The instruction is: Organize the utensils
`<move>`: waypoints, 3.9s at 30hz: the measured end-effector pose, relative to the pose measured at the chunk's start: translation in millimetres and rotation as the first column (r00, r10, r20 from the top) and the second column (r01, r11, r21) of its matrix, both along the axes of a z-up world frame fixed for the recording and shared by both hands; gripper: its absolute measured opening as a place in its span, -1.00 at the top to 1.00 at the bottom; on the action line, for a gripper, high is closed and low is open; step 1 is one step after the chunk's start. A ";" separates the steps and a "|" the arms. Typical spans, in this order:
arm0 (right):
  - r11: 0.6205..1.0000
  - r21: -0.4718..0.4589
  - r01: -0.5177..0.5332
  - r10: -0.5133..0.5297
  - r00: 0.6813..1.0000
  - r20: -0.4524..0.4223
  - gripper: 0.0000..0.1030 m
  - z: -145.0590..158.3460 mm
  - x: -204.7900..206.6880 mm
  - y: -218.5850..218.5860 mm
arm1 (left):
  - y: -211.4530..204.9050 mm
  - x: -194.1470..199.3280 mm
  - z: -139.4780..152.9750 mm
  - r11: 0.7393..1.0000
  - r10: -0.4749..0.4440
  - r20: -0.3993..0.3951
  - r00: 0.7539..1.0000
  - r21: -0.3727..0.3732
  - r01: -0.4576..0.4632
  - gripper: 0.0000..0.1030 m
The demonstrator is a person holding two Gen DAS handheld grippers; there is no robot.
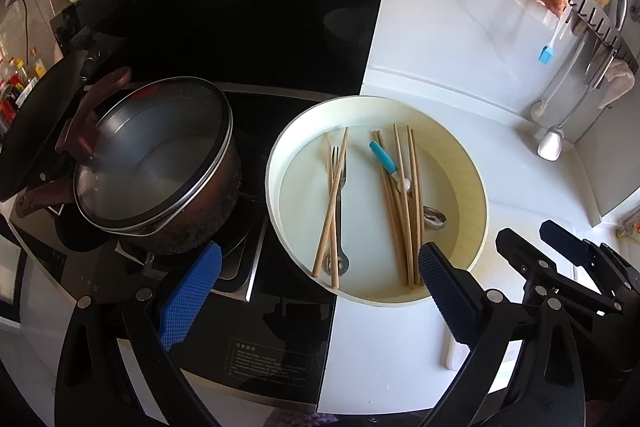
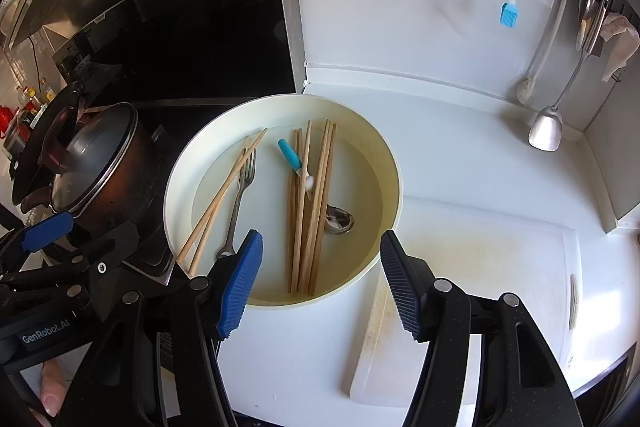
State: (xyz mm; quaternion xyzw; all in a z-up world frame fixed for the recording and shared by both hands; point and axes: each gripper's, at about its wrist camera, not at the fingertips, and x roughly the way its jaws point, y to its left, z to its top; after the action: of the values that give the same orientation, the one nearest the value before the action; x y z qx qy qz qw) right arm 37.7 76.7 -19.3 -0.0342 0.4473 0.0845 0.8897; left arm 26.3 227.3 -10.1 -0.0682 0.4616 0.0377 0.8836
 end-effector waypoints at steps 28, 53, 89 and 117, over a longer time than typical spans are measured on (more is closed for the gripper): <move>1.000 0.000 -0.002 0.002 1.000 0.001 -0.14 -0.9 -1.9 1.0 | 5.0 5.6 -4.8 0.999 0.042 -0.062 0.997 0.012 -0.041 -0.88; 1.000 -0.001 0.001 -0.001 1.000 -0.002 -0.14 -7.1 -1.6 7.0 | 4.1 6.5 -4.4 0.998 0.045 -0.051 0.998 0.043 -0.043 -0.88; 1.000 -0.006 -0.008 0.008 1.000 0.000 -0.14 -3.8 -1.9 7.9 | 6.9 6.4 -5.7 0.998 0.056 -0.071 0.996 0.009 -0.055 -0.88; 1.000 -0.007 -0.016 0.016 1.000 -0.008 -0.14 -5.2 3.3 11.6 | 7.4 9.6 -15.5 0.998 0.059 -0.100 0.993 0.015 -0.058 -0.88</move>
State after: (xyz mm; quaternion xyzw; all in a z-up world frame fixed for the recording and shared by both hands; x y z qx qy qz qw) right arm 41.1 88.3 -24.5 -0.0403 0.4510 0.0901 0.8870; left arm 36.0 234.7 -25.6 -0.0742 0.5029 0.0698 0.8583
